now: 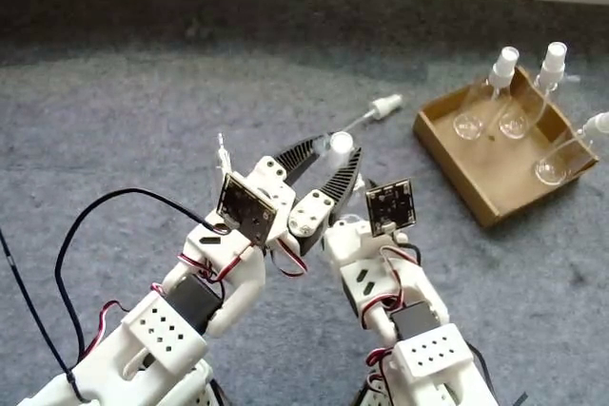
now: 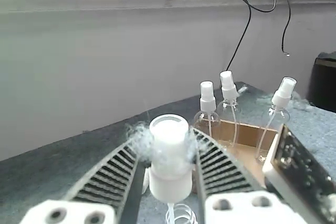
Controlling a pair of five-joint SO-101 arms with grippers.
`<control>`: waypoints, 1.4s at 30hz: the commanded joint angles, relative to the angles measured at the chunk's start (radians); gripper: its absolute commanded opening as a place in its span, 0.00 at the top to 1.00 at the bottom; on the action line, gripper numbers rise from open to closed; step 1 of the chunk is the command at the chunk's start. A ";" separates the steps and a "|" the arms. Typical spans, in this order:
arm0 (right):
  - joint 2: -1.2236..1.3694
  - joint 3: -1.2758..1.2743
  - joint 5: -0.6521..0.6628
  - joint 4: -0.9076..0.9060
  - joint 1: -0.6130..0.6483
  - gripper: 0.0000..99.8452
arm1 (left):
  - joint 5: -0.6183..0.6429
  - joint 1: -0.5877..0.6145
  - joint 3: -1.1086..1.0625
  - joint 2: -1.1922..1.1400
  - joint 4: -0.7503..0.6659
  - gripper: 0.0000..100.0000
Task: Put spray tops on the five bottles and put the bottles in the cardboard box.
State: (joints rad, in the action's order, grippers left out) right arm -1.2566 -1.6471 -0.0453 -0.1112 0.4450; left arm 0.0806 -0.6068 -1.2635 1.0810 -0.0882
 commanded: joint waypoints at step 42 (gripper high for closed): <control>-0.545 0.053 0.160 -0.335 0.120 0.79 | 0.126 -0.045 0.263 0.255 0.629 0.99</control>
State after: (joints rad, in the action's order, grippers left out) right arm -1.7875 -1.6456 0.1005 -0.4442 0.5539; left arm 0.1956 -0.6329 -1.0779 1.3265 0.5240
